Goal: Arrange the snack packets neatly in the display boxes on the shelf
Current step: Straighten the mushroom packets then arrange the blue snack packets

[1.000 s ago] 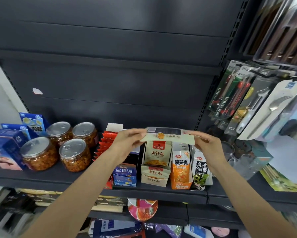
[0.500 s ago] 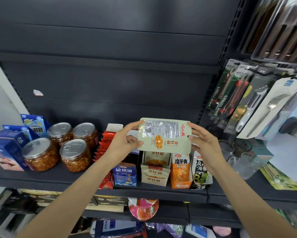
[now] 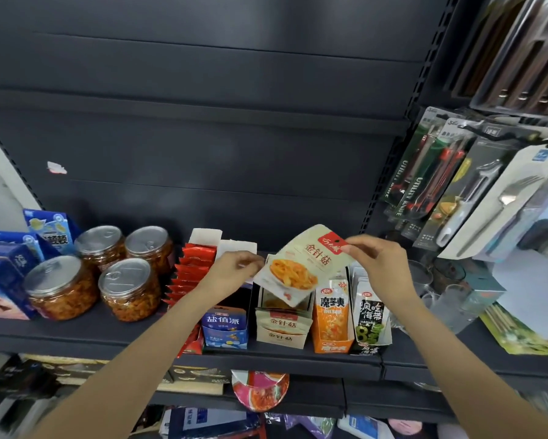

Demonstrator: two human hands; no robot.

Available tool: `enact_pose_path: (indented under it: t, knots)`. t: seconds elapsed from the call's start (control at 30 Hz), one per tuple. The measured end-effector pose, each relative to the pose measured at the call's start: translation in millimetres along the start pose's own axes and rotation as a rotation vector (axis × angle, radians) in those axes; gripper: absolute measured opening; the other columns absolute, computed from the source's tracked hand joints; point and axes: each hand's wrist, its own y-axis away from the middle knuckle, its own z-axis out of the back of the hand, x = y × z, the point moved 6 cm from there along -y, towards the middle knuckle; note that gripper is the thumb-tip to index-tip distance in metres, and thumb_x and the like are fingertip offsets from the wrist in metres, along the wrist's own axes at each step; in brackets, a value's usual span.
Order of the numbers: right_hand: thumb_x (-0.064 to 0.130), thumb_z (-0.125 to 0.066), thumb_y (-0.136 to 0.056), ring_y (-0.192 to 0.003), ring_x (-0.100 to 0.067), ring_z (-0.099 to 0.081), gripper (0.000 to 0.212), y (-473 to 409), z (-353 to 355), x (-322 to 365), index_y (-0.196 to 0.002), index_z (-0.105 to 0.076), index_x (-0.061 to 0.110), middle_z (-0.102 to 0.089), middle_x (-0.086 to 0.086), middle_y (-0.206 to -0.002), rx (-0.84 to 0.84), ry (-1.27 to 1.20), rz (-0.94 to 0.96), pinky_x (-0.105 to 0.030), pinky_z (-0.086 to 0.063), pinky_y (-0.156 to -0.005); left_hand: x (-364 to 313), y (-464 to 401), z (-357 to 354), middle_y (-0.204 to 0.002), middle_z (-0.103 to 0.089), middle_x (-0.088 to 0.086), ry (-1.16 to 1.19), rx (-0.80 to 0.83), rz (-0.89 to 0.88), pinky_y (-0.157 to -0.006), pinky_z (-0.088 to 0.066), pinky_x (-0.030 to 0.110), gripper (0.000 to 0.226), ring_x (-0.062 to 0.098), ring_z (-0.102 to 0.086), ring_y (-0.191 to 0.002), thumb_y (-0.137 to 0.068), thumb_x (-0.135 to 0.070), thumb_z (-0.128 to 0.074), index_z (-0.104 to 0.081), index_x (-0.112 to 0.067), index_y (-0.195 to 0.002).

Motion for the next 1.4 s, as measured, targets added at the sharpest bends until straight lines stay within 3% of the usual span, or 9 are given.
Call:
enact_pose_path:
  t: [0.1, 0.23, 0.4, 0.5, 0.57, 0.67, 0.8, 1.2, 1.4]
  knots:
    - [0.013, -0.066, -0.085, -0.073, -0.001, -0.059, 0.012, -6.1, -16.8, -8.7, -0.094, -0.074, 0.010, -0.068, 0.005, -0.086, 0.077, 0.178, 0.013, -0.006, -0.044, -0.069, 6.1, -11.9, -3.6, -0.136, -0.050, 0.002, -0.355, 0.018, -0.077, -0.092, -0.043, 0.018, 0.038, 0.016, -0.050, -0.122, -0.094, -0.018, -0.055, -0.051, -0.018, -0.132]
    - [0.019, -0.063, -0.088, -0.080, -0.011, -0.060, 0.017, -10.3, -46.5, -14.9, -0.101, -0.073, 0.014, -0.070, -0.001, -0.096, 0.204, 0.357, 0.036, -0.028, -0.051, -0.076, 14.5, -20.9, -15.2, -0.150, -0.034, 0.001, -0.565, 0.166, -0.099, -0.108, -0.033, 0.032, 0.057, 0.019, -0.036, -0.135, -0.094, -0.019, -0.056, -0.033, -0.025, -0.145]
    - [0.023, -0.055, -0.094, -0.100, -0.017, -0.061, 0.024, -16.5, -85.0, -23.1, -0.113, -0.068, 0.017, -0.064, 0.001, -0.110, 0.406, 0.502, 0.012, -0.031, -0.050, -0.085, 22.5, -26.2, -14.6, -0.145, -0.043, 0.001, -0.465, 0.168, -0.069, -0.106, -0.038, 0.033, 0.059, 0.015, -0.043, -0.130, -0.092, -0.017, -0.059, -0.035, -0.027, -0.144]
    - [0.024, -0.058, -0.092, -0.097, -0.017, -0.060, 0.021, -19.2, -102.3, -29.8, -0.109, -0.070, 0.018, -0.056, 0.000, -0.111, 0.453, 0.602, 0.018, -0.028, -0.048, -0.075, 23.8, -27.0, -14.3, -0.143, -0.046, -0.001, -0.417, 0.177, -0.064, -0.108, -0.037, 0.035, 0.055, 0.016, -0.042, -0.132, -0.093, -0.018, -0.057, -0.036, -0.026, -0.143]
    - [0.022, -0.061, -0.090, -0.089, -0.013, -0.057, 0.016, -20.5, -107.0, -33.2, -0.103, -0.069, 0.016, -0.050, 0.002, -0.112, 0.416, 0.644, 0.001, -0.024, -0.043, -0.066, 23.4, -26.9, -14.1, -0.142, -0.048, -0.001, -0.402, 0.187, -0.065, -0.108, -0.037, 0.035, 0.053, 0.016, -0.043, -0.132, -0.094, -0.018, -0.055, -0.036, -0.026, -0.144]
    - [0.022, -0.069, -0.084, -0.095, -0.014, -0.054, 0.026, -24.7, -105.0, -36.6, -0.107, -0.056, 0.018, -0.045, 0.001, -0.116, 0.279, 0.647, 0.005, -0.026, -0.049, -0.074, 21.3, -25.7, -13.6, -0.137, -0.053, -0.001, -0.365, 0.195, -0.071, -0.105, -0.040, 0.033, 0.049, 0.015, -0.049, -0.126, -0.094, -0.018, -0.056, -0.042, -0.023, -0.140]
    - [0.022, -0.064, -0.088, -0.106, -0.021, -0.060, 0.043, -29.5, -114.5, -52.8, -0.128, -0.050, 0.019, -0.060, -0.005, -0.121, 0.378, 0.572, -0.122, -0.035, -0.052, -0.084, 22.8, -20.6, -16.2, -0.128, -0.057, -0.001, -0.353, 0.243, -0.045, -0.095, -0.048, 0.029, 0.033, 0.013, -0.059, -0.108, -0.090, -0.024, -0.062, -0.058, -0.023, -0.123]
    - [0.023, -0.063, -0.089, -0.089, -0.022, -0.063, 0.026, -34.2, -120.3, -56.5, -0.114, -0.063, 0.016, -0.067, -0.008, -0.104, 0.382, 0.601, -0.201, -0.027, -0.044, -0.067, 11.8, -6.7, -27.0, -0.119, -0.065, -0.004, -0.364, 0.352, -0.088, -0.096, -0.048, 0.026, 0.032, 0.005, -0.057, -0.104, -0.084, -0.026, -0.068, -0.067, -0.019, -0.115]
    - [0.022, -0.061, -0.090, -0.090, -0.022, -0.062, 0.025, -34.3, -119.9, -55.7, -0.114, -0.062, 0.015, -0.066, -0.008, -0.105, 0.422, 0.580, -0.203, -0.026, -0.040, -0.067, 7.5, -8.1, -22.4, -0.115, -0.067, 0.000, -0.500, 0.228, -0.131, -0.097, -0.048, 0.030, 0.021, 0.013, -0.061, -0.104, -0.093, -0.017, -0.059, -0.069, -0.016, -0.111]
